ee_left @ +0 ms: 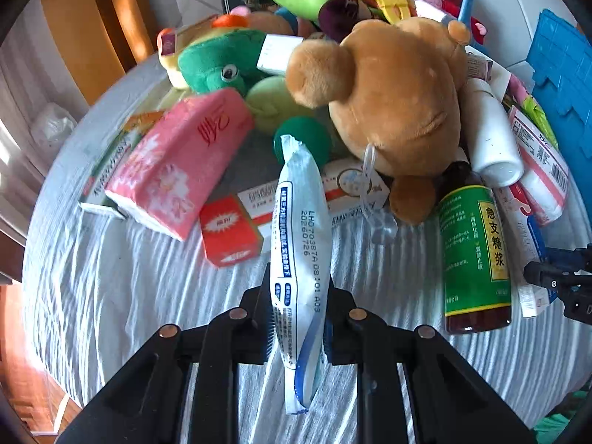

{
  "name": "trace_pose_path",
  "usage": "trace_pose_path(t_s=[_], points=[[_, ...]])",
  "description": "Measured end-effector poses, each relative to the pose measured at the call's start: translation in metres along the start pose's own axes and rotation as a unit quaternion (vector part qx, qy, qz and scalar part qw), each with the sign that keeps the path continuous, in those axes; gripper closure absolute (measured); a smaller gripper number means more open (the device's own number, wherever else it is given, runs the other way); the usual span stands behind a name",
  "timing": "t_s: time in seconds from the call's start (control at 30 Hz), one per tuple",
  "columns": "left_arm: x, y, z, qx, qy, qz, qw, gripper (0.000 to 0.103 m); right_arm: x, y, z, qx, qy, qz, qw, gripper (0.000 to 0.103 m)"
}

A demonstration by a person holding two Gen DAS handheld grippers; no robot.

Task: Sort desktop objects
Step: 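Grasp the white-blue sachet with the left gripper while the right grasps a white ointment box, then lift the sachet and ointment box and carry them over the blue bin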

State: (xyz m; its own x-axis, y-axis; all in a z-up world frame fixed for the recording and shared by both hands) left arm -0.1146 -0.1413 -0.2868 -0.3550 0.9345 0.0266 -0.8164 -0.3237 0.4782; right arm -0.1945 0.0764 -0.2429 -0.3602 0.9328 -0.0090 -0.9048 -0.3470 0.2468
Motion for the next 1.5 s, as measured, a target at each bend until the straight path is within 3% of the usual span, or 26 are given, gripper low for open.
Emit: trace_pose_path(t_s=[0.03,0.1,0.2,0.27,0.33,0.37,0.53,0.67,0.77,0.8,0.83,0.87,0.93,1.0,1.03,1.1,1.27,1.43,1.5], points=[[0.001,0.001,-0.001,-0.001,0.003,-0.001,1.0,0.083,0.002,0.001,-0.003,-0.003,0.001,-0.008,1.0,0.047],[0.0,0.003,-0.004,-0.004,0.005,0.001,1.0,0.082,0.003,0.004,-0.007,-0.006,0.003,-0.015,1.0,0.036],[-0.003,0.009,-0.011,-0.012,-0.003,0.01,0.9999,0.078,0.002,0.007,-0.012,-0.011,-0.006,-0.018,1.0,0.031],[-0.005,0.01,-0.02,-0.027,-0.015,0.019,0.9993,0.078,0.001,0.008,-0.015,-0.01,-0.006,-0.022,1.0,0.021],[-0.004,0.007,-0.034,-0.05,-0.027,0.033,0.9978,0.077,0.0,0.009,-0.018,-0.008,0.003,-0.029,1.0,0.002],[-0.005,0.008,-0.033,-0.033,-0.028,0.038,0.9984,0.076,0.0,0.009,-0.019,-0.006,0.004,-0.034,0.999,0.0],[-0.004,0.011,-0.032,-0.027,-0.026,0.038,0.9986,0.073,-0.002,0.009,-0.018,0.009,-0.008,-0.043,0.999,0.0],[-0.004,0.013,-0.029,-0.018,-0.023,0.032,0.9991,0.061,-0.005,0.009,-0.018,0.013,-0.017,-0.038,0.999,0.0],[0.001,0.015,-0.029,-0.012,-0.032,0.023,0.9992,0.049,-0.011,0.011,-0.021,-0.007,-0.037,-0.008,0.999,0.0],[0.003,0.015,-0.027,-0.01,-0.025,0.018,0.9995,0.049,-0.01,0.012,-0.019,-0.007,-0.044,-0.009,0.999,0.005],[0.004,0.016,-0.026,-0.015,-0.021,0.018,0.9995,0.049,-0.009,0.012,-0.016,-0.004,-0.048,-0.014,0.999,0.019],[0.004,0.016,-0.025,-0.019,-0.023,0.021,0.9994,0.049,-0.008,0.014,-0.011,0.003,-0.047,-0.02,0.999,0.026],[0.002,0.019,-0.02,-0.012,-0.023,0.028,0.9993,0.053,-0.005,0.018,-0.003,0.02,-0.035,-0.029,0.999,0.032],[0.0,0.021,-0.021,-0.019,-0.007,0.032,0.9993,0.068,-0.004,0.02,-0.003,0.024,-0.038,-0.025,0.999,0.04],[-0.001,0.022,-0.019,-0.017,-0.007,0.039,0.9991,0.078,-0.004,0.02,-0.005,0.023,-0.036,-0.023,0.999,0.054],[0.0,0.022,-0.015,-0.02,-0.005,0.041,0.999,0.081,-0.005,0.019,-0.003,0.029,-0.044,-0.013,0.999,0.063],[0.009,0.016,0.019,0.004,-0.006,0.028,0.9996,0.081,-0.011,0.009,0.018,0.046,-0.034,-0.002,0.998,0.064],[0.025,0.026,0.071,0.068,0.01,-0.01,0.9976,0.081,-0.014,0.007,0.063,0.099,-0.022,0.013,0.995,0.064],[0.029,0.034,0.085,0.09,0.01,-0.016,0.9957,0.081,0.009,0.005,0.081,0.125,-0.025,0.017,0.992,0.064]])
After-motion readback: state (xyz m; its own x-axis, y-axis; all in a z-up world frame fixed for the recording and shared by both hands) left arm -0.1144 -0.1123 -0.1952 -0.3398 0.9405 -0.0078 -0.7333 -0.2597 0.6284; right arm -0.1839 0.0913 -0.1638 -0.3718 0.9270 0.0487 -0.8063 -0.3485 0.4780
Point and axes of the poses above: each gripper's, at about its wrist camera, not at the fingertips, and z roughly against the way its jaws point, x to its right, y to its top, the point moved 6 cm from there along -z, roughly the way its jaws point, and after that the axes turned 4 degrees about -y, right-handed, at the moved point
